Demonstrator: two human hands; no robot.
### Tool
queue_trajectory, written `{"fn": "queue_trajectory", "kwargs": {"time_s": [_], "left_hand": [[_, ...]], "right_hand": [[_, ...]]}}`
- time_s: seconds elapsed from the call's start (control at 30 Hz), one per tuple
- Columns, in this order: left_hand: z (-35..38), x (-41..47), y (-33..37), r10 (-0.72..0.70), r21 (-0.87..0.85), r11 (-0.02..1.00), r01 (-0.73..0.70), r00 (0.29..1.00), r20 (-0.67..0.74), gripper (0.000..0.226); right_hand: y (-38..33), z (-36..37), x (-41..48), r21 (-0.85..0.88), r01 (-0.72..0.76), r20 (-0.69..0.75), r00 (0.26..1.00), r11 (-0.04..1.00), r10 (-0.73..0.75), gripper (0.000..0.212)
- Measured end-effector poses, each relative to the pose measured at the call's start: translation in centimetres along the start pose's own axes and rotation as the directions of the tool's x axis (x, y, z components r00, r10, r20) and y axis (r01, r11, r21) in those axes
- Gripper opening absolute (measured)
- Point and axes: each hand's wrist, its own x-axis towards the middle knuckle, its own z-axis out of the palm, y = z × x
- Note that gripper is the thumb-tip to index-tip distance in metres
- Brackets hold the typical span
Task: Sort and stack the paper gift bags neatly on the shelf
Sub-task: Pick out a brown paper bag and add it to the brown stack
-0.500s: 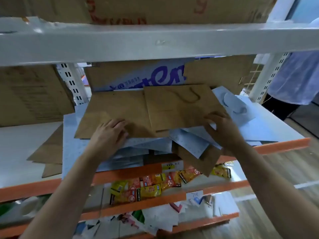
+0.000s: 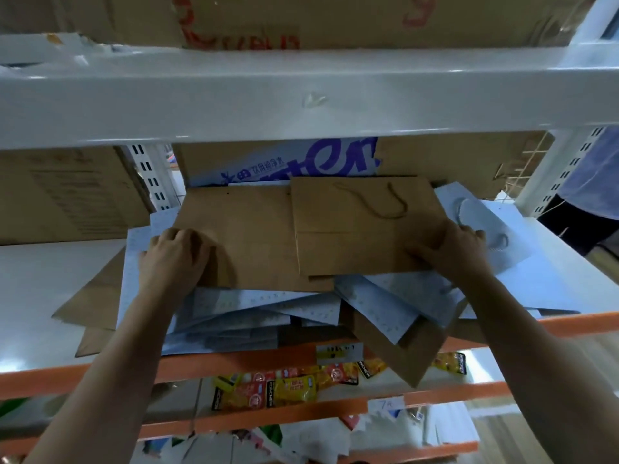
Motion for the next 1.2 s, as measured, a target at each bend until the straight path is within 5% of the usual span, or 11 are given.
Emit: {"fn": "queue_trajectory", "kwargs": {"time_s": [0.2,0.37,0.6,0.9,1.2], "left_hand": [[-0.6,0.3,0.1,-0.082,-0.001,0.997,0.082,0.996,0.02,0.076],[-1.7,-0.5,0.4,-0.263,-0.2,0.946,0.256,0.965,-0.011,0.052],[-1.9,-3.1,-1.4,-0.371,-0.386,0.865,0.322,0.927,-0.058,0.026],[-5.4,-8.6,-8.2,-0.503,-0.516,0.78,0.354,0.845,-0.182,0.027],[-8.8,-12.9,-21.8,-0.587,-0.538,0.751,0.383,0.761,-0.277,0.024]], "right_hand": [[-0.5,-0.4,0.0,0.238,-0.098,0.007,0.995,0.966,0.099,0.099],[-1.5,-0.9,-0.3,0.392,-0.014,-0.112,0.992,0.92,0.063,0.073],[-5.9,0.5,-0.9,0.559,0.132,-0.076,0.991,0.819,-0.107,0.038],[-15.8,2.7,-5.3,0.639,0.299,-0.118,0.949,0.709,-0.294,0.033],[-28.9,6.3,-14.9,0.716,0.342,-0.173,0.932,0.609,-0.32,0.027]]}}
